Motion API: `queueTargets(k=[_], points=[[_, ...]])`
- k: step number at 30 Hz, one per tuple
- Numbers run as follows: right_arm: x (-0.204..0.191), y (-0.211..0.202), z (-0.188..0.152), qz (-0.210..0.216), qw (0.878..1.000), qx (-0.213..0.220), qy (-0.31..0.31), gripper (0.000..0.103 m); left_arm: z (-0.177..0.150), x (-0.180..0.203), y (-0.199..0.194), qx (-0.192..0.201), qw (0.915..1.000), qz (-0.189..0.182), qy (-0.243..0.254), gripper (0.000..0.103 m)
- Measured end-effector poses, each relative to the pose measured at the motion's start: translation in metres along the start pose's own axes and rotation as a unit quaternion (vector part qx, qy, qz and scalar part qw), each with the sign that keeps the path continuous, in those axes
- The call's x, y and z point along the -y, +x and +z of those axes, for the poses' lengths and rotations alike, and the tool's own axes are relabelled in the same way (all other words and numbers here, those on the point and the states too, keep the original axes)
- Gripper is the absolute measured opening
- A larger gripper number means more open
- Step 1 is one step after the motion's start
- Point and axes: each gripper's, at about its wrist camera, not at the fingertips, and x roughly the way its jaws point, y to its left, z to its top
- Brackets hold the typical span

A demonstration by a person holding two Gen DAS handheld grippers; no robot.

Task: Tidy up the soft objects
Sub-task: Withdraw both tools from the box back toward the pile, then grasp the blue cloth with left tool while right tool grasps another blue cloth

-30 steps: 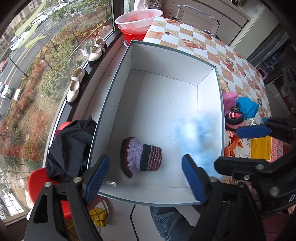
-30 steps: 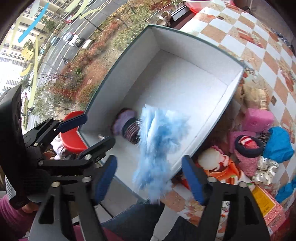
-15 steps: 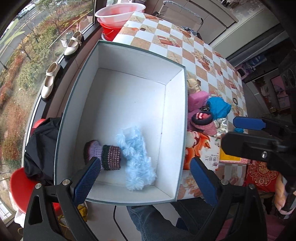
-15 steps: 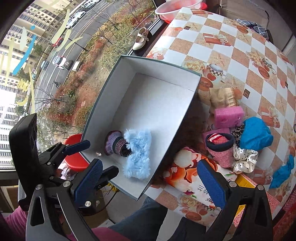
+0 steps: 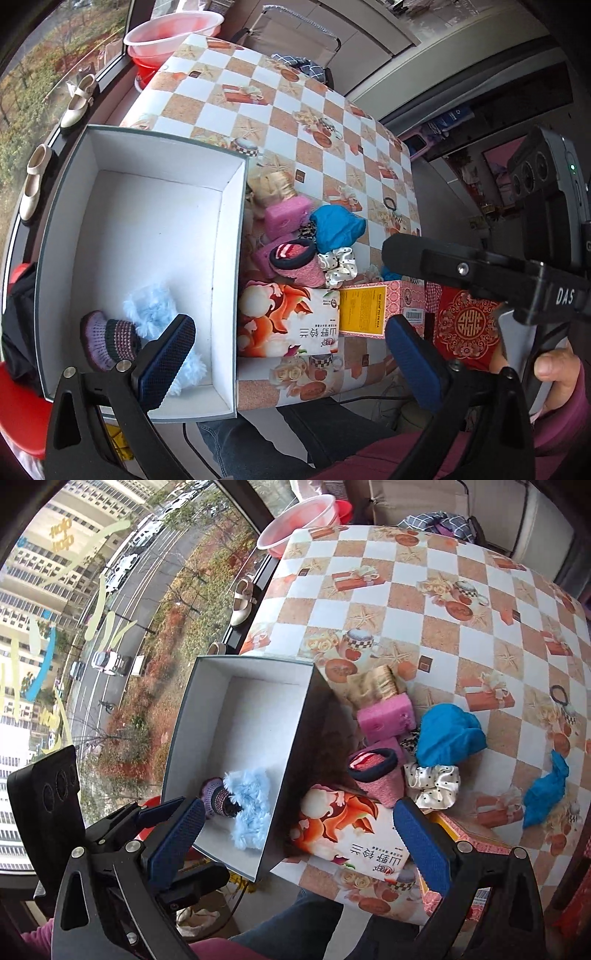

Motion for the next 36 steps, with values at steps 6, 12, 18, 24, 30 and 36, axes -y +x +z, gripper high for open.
queueTargets(k=[6, 12, 18, 24, 30, 36], points=[[0.039, -0.028, -0.002, 0.006, 0.998, 0.025, 0.052, 0.103, 0.013, 0.019, 0.004, 0.000, 0.9999, -0.009, 0.006, 0.103], [0.086, -0.049, -0.008, 0.007, 0.993, 0.047, 0.109, 0.103, 0.024, 0.040, 0.017, -0.014, 0.9995, 0.010, 0.025, 0.103], [0.123, -0.063, -0.019, 0.008, 0.987, 0.059, 0.147, 0.103, 0.032, 0.063, 0.040, -0.040, 0.9968, 0.050, 0.047, 0.103], [0.159, -0.077, -0.027, 0.008, 0.982, 0.071, 0.176, 0.103, 0.040, 0.088, 0.059, -0.058, 0.9935, 0.067, 0.071, 0.103], [0.207, -0.098, -0.037, -0.013, 0.975, 0.089, 0.203, 0.103, 0.055, 0.119, 0.086, -0.077, 0.9841, 0.113, 0.114, 0.103], [0.264, -0.084, -0.059, -0.038, 0.964, 0.064, 0.255, 0.103, 0.066, 0.144, 0.124, -0.102, 0.9729, 0.139, 0.155, 0.103]])
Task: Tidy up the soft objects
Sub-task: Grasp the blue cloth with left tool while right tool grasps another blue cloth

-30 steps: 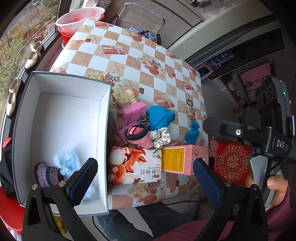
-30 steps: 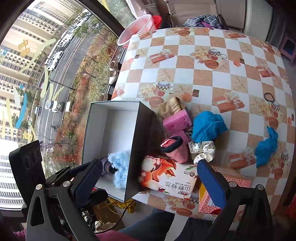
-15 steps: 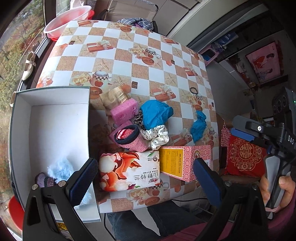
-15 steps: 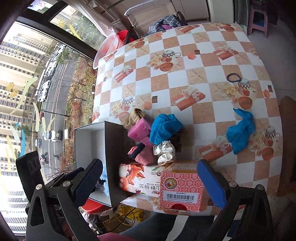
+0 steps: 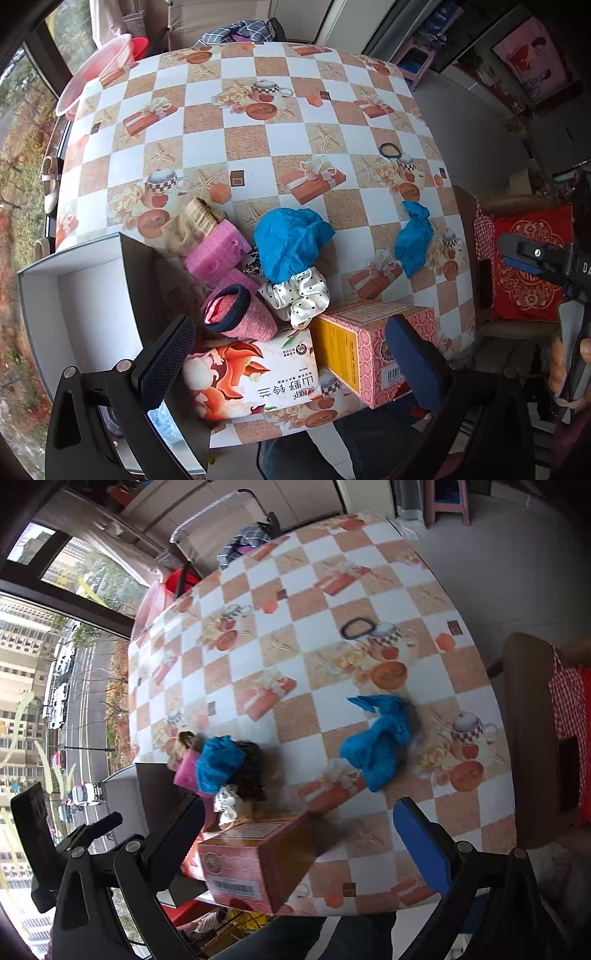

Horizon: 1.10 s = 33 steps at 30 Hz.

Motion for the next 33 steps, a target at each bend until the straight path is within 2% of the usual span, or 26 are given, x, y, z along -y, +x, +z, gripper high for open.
queueTargets(k=[4, 10, 19, 21, 23, 25, 28, 33], points=[[0.030, 0.024, -0.007, -0.010, 0.999, -0.028, 0.022, 0.103, 0.022, 0.017, 0.034, -0.025, 0.9987, 0.034, 0.030, 0.103], [0.062, 0.051, -0.017, -0.013, 0.997, -0.061, 0.047, 0.103, 0.053, 0.035, 0.091, -0.064, 0.9917, 0.094, 0.060, 0.103], [0.088, 0.077, -0.017, -0.024, 0.994, -0.093, 0.059, 0.103, 0.064, 0.030, 0.142, -0.123, 0.9829, 0.124, 0.058, 0.100], [0.089, 0.084, -0.014, -0.026, 0.993, -0.099, 0.056, 0.103, 0.066, 0.028, 0.150, -0.134, 0.9811, 0.126, 0.062, 0.090], [0.088, 0.088, -0.011, -0.026, 0.993, -0.099, 0.053, 0.103, 0.068, 0.023, 0.156, -0.147, 0.9814, 0.110, 0.055, 0.055], [0.086, 0.092, -0.006, -0.028, 0.994, -0.095, 0.046, 0.103, 0.073, 0.018, 0.158, -0.150, 0.9838, 0.089, 0.042, 0.042], [0.080, 0.102, 0.007, -0.040, 0.995, -0.085, 0.024, 0.103, 0.080, 0.011, 0.153, -0.134, 0.9874, 0.079, 0.030, 0.035], [0.064, 0.130, 0.035, -0.083, 0.994, -0.069, -0.034, 0.103, 0.090, 0.006, 0.139, -0.102, 0.9916, 0.078, 0.018, 0.034]])
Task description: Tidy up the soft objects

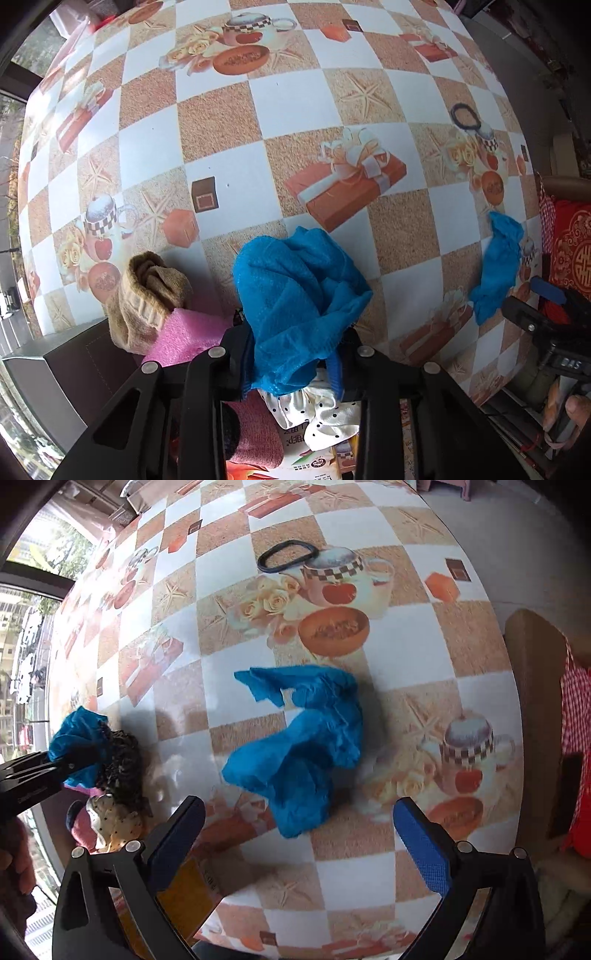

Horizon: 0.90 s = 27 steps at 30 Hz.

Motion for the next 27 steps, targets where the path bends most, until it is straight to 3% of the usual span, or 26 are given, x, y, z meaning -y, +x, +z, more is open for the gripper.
queueTargets(k=[4, 7, 12, 14, 15, 16, 27], points=[[-0.017, 0.023, 0.016, -0.044, 0.998, 0.006, -0.048, 0.103, 0.004, -0.005, -0.011, 0.020, 0.9998, 0.005, -0.006, 0.034], [-0.020, 0.040, 0.019, -0.054, 0.997, -0.006, -0.058, 0.103, 0.004, -0.002, -0.019, 0.036, 0.9993, 0.013, -0.002, 0.034], [-0.016, 0.036, 0.007, -0.070, 0.995, 0.009, -0.075, 0.071, -0.001, 0.011, -0.040, 0.063, 0.9977, 0.016, 0.018, 0.034], [-0.010, 0.030, 0.005, -0.058, 0.995, 0.017, -0.080, 0.048, -0.004, 0.020, -0.049, 0.070, 0.9971, 0.014, 0.027, 0.034], [-0.005, 0.027, 0.005, -0.041, 0.996, 0.017, -0.074, 0.031, -0.006, 0.019, -0.053, 0.073, 0.9967, 0.015, 0.030, 0.034], [0.001, 0.024, 0.005, -0.027, 0.998, 0.015, -0.063, 0.028, -0.005, 0.024, -0.057, 0.077, 0.9964, 0.015, 0.034, 0.034], [0.037, -0.033, -0.010, 0.056, 0.997, 0.061, 0.000, 0.028, -0.013, 0.064, -0.083, 0.112, 0.9915, -0.001, 0.066, 0.034]])
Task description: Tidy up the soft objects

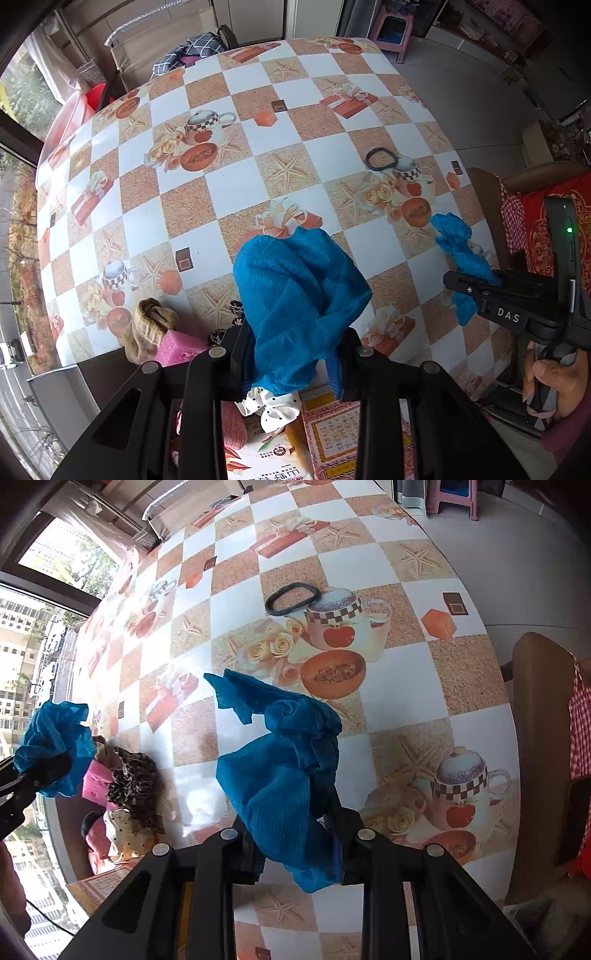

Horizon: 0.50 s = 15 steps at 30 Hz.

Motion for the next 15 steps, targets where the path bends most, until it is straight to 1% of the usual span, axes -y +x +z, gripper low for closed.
queueTargets(k=[7, 15], points=[[0.001, -0.034, -0.002, 0.015, 1.000, 0.025, 0.009, 0.028, -0.004, 0.014, -0.027, 0.034, 0.9993, -0.001, 0.016, 0.034], [-0.038, -0.063, -0.016, 0.030, 0.998, 0.047, -0.011, 0.028, -0.027, 0.015, -0.053, 0.059, 0.9981, 0.000, 0.017, 0.034]])
